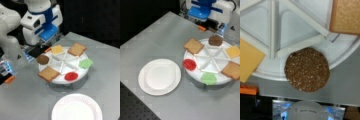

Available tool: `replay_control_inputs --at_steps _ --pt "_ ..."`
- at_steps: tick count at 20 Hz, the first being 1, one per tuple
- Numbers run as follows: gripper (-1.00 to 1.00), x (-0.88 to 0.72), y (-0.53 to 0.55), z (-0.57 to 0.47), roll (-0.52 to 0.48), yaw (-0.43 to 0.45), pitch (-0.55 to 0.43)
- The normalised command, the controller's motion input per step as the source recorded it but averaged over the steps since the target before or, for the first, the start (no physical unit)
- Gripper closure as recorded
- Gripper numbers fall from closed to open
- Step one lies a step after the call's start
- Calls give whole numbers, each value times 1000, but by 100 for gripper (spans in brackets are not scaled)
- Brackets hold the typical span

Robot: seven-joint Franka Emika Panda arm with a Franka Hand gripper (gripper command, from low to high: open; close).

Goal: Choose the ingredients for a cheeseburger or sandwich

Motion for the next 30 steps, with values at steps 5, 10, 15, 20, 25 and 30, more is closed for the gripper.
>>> replay_control_inputs --at_steps 5,10,15,20,25,30 --pt "-100 -6 -273 -116 400 74 -56" --pt "-100 56 -319 -132 318 -106 -26" --pt "-100 155 -401 -238 242 -64 -7" --pt "-100 136 -326 -311 220 12 -21" --pt "-100 104 -200 -177 260 69 -48" --pt "-100 155 -224 -56 453 125 -23"
